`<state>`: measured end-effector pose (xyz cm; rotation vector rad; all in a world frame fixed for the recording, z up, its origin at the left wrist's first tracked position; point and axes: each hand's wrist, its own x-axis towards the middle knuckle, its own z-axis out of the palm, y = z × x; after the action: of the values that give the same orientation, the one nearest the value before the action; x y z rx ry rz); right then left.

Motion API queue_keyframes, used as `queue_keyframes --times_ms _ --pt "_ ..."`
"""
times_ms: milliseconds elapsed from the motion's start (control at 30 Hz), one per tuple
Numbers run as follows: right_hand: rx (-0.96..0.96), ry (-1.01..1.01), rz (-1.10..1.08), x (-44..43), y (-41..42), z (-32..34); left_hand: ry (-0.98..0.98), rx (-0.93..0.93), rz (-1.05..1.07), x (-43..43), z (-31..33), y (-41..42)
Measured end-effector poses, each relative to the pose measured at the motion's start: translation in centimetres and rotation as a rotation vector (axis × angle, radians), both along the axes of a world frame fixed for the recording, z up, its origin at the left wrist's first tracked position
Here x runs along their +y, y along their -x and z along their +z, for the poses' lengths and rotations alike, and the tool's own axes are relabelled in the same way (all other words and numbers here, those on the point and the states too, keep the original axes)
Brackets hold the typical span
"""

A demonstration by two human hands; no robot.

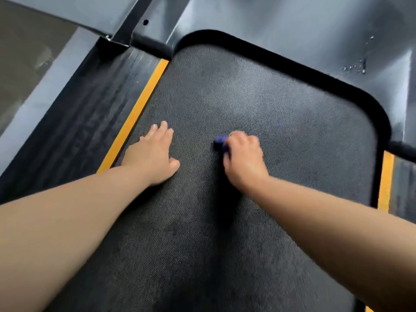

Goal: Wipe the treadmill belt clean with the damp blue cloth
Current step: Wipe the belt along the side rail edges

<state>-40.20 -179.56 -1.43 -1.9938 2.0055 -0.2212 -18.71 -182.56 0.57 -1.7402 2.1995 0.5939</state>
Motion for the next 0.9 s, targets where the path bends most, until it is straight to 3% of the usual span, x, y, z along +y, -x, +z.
queue_keyframes --times_ms 67,133,267,300,367,467,533,667,733,767,800,900 --pt "0.039 -0.030 0.365 2.2 1.5 0.0 0.003 -0.043 -0.042 -0.6 0.3 0.3" --pt "0.152 -0.008 0.382 2.4 5.6 -0.5 0.015 -0.043 -0.022 -0.9 0.4 0.8" --pt "0.162 -0.003 -0.428 0.1 8.2 -0.5 0.060 -0.039 -0.126 -0.4 -0.4 2.6" --pt "0.165 -0.039 -0.520 -0.5 7.0 -0.4 0.056 -0.009 -0.141 -0.3 -0.6 3.1" --pt "0.202 -0.072 -0.350 -0.3 4.4 0.3 0.041 0.037 -0.145 -0.3 -0.7 3.9" --pt "0.112 -0.028 0.329 4.0 5.3 0.1 0.042 0.049 -0.164 -0.4 -0.6 4.4" --pt "0.151 -0.053 0.462 6.2 9.6 -0.4 0.050 0.043 -0.254 -0.3 -0.4 4.8" --pt "0.272 -0.015 -0.133 4.8 16.2 -0.7 0.041 0.054 -0.410 0.4 0.0 6.6" --pt "0.264 -0.041 -0.441 2.9 14.3 -0.5 0.029 0.059 -0.412 0.8 -0.1 7.6" --pt "0.256 -0.066 -0.485 2.5 12.4 -0.1 0.031 0.060 -0.392 1.0 -0.2 8.0" --pt "0.236 -0.064 -0.425 2.5 10.4 0.1 0.028 0.064 -0.360 1.2 -0.3 8.4" --pt "0.126 -0.016 0.116 6.3 8.8 -0.7 0.020 0.074 -0.313 1.5 -0.2 9.3"
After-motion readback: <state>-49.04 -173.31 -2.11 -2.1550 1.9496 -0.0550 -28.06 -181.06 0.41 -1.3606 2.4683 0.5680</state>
